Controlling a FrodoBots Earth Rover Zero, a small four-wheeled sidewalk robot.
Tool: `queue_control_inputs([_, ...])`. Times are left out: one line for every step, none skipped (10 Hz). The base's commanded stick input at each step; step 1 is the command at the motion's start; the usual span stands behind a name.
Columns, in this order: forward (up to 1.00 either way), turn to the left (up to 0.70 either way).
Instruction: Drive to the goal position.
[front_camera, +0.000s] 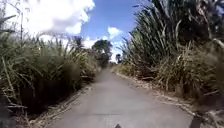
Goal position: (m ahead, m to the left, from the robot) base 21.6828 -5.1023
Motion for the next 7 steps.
queue_control_inputs([0.5, 0.04])
queue_control_inputs([0.5, 0.04])
queue_control_inputs([0.5, 0.04])
queue_control_inputs([0.5, 0.04])
queue_control_inputs([0.5, 0.04])
queue_control_inputs([0.5, 0.04])
queue_control_inputs([0.5, 0.04])
